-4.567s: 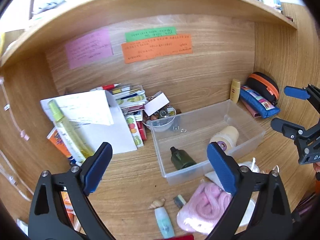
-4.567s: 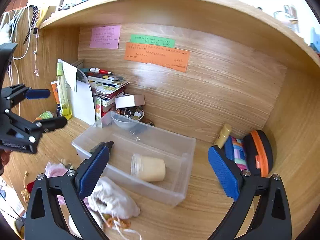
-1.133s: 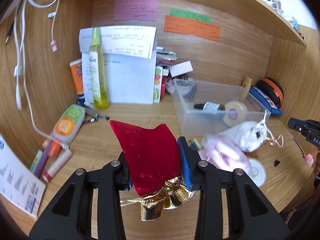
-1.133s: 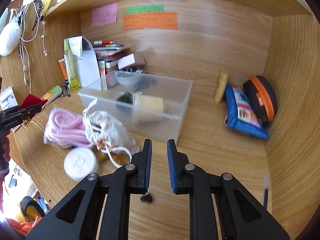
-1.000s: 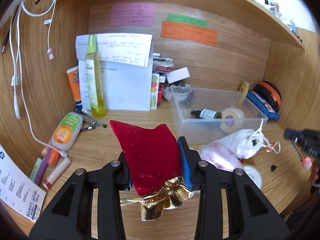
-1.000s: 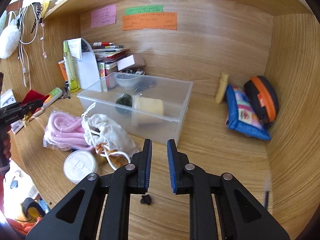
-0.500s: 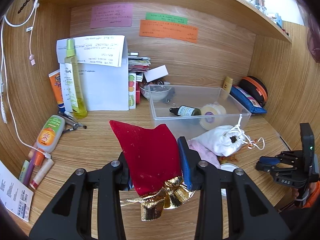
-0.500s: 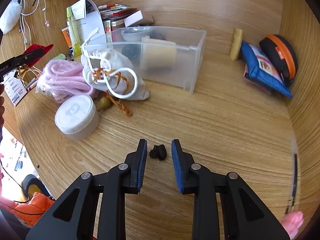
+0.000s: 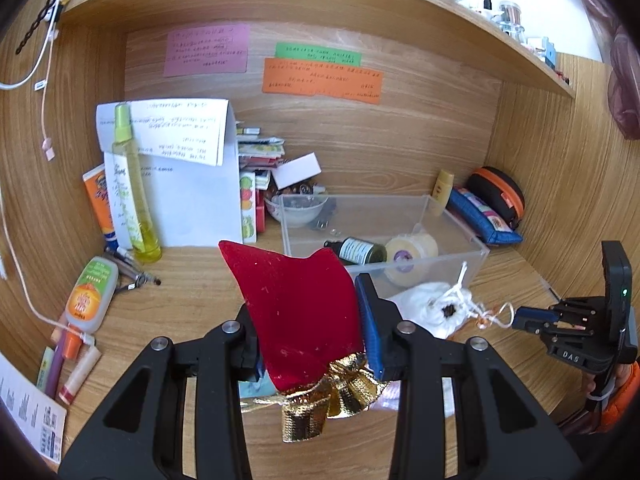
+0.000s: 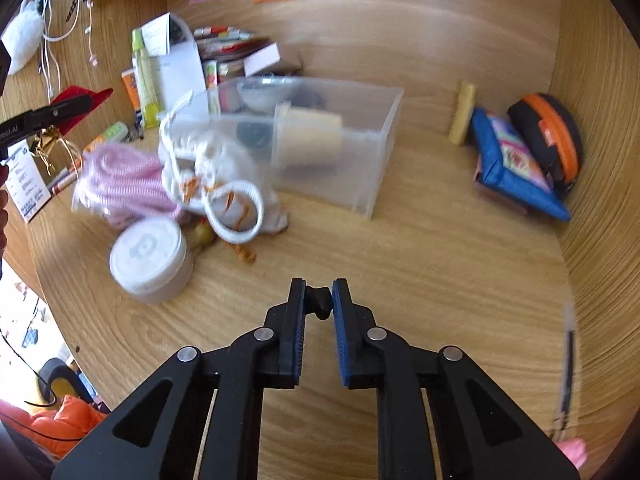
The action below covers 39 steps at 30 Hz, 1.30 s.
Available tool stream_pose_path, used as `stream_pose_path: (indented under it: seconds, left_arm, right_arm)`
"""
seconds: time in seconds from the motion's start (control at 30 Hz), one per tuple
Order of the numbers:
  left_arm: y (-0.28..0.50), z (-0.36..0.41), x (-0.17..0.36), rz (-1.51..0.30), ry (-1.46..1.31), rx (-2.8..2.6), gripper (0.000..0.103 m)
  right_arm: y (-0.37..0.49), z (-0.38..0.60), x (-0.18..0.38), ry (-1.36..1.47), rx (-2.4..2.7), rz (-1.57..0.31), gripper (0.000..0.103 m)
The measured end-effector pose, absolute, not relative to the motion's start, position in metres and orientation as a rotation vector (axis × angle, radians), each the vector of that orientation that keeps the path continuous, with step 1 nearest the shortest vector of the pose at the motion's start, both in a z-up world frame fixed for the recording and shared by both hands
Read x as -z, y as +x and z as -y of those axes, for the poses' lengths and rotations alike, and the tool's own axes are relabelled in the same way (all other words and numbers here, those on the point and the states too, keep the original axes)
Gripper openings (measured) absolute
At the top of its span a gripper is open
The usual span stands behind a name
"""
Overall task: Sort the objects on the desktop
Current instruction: 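Carry the red gift bag and black clip over the clear box with both tools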
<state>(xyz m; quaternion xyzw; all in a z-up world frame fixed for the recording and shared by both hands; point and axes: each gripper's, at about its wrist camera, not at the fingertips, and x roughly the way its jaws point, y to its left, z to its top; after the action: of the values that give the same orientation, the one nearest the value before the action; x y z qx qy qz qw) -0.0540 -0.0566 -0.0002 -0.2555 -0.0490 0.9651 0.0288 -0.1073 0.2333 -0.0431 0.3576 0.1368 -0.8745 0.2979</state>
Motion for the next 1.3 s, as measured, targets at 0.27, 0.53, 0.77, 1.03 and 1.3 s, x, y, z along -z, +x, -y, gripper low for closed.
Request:
stream_pose_path:
  seconds: [0.27,0.53,0.77,1.03,1.3]
  left_arm:
    - [-0.078,0.058,-0.017,0.185,-0.767,-2.911,0.036]
    - [-0.110,0.057,-0.036,0.141,-0.749,-2.897,0.036]
    - [-0.143,0.053,-0.041,0.122,-0.750,-2.881,0.036]
    - [-0.186,0.051,-0.032,0.115,-0.802,-2.840,0.036]
    - [-0.220,0.050,-0.012,0.099,-0.902,-2.781,0.036]
  right_arm:
    - [-0.130,-0.233,-0.001,0.844,2.391,-0.348,0.012]
    - [-0.151,-0.219,-0.037,0.740,2.407,-0.341,0.012]
    - [-0.174,-0.194,-0.050,0.697,2.372,-0.351,0.012]
    - [-0.201,-0.166,-0.047,0.713,2.326,-0.343,0.012]
    - [-0.229,-0.139,-0.039,0.766,2.293,-0.347,0.012]
